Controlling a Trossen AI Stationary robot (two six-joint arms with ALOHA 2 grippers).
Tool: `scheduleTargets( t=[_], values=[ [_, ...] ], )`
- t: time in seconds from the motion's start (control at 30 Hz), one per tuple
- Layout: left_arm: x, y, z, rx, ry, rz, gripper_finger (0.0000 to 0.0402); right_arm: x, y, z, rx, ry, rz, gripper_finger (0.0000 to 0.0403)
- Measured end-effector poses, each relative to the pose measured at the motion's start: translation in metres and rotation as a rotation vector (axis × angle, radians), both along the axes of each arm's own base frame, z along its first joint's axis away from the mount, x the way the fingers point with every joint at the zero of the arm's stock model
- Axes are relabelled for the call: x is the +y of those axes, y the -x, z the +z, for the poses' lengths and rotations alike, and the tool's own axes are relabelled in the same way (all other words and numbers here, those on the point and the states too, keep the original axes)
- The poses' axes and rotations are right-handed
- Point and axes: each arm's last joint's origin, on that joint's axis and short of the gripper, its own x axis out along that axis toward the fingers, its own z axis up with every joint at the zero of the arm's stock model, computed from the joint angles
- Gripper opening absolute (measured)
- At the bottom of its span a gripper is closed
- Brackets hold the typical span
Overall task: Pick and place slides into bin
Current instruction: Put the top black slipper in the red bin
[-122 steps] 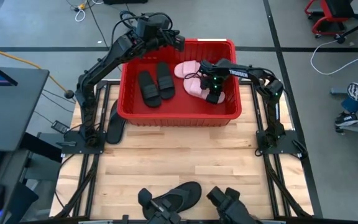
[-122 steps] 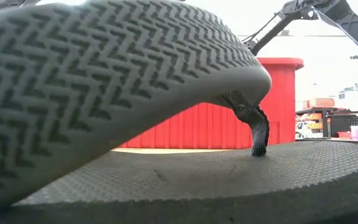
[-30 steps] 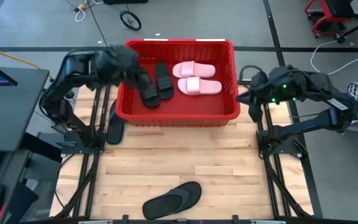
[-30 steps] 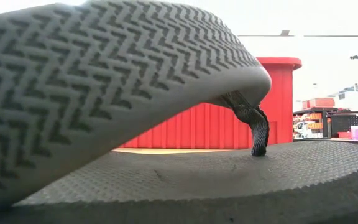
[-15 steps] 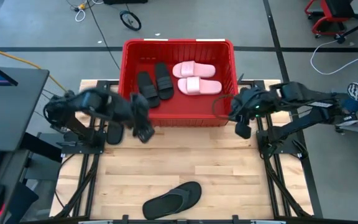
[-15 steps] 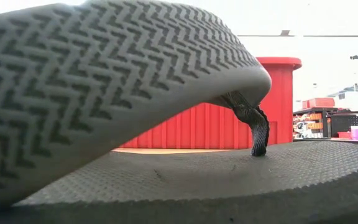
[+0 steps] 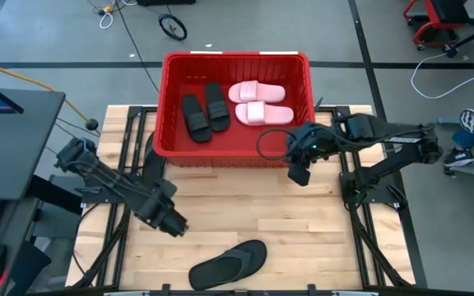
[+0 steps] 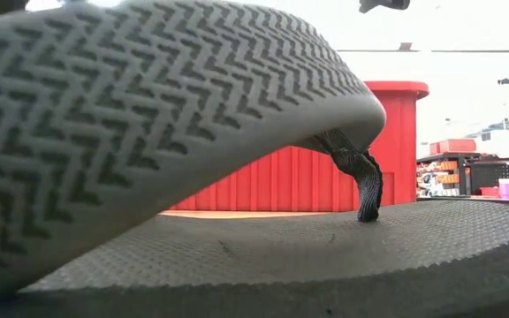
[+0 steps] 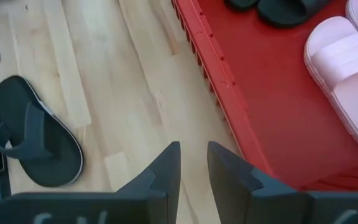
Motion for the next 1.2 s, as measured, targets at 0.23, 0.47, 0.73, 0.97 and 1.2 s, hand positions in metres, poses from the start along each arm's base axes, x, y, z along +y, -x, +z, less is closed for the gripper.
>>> scheduleTargets(
  t=[0.23,0.47,0.73,0.97,1.2],
  values=[
    [0.028,0.032,-0.063,0.256,-0.119,-0.015,0.0157,0.001,-0.013,-0.003,-0.034,-0.007,-0.007,0.0085],
    [0.061,0.037,-0.117,0.253,-0.032,-0.052,0.0167,0.001,-0.022,-0.002,-0.083,-0.01,-0.007,0.0085],
    [0.085,0.041,-0.128,0.295,-0.106,-0.029,0.0161,0.001,-0.022,-0.002,-0.088,-0.036,-0.038,0.0085],
    [0.085,0.026,-0.134,0.158,-0.022,-0.045,0.0167,0.001,-0.022,-0.002,-0.089,-0.039,-0.037,0.0085],
    [0.089,0.022,-0.134,0.121,-0.065,-0.037,0.0166,0.001,-0.022,-0.002,-0.089,-0.039,-0.037,0.0085]
  ],
)
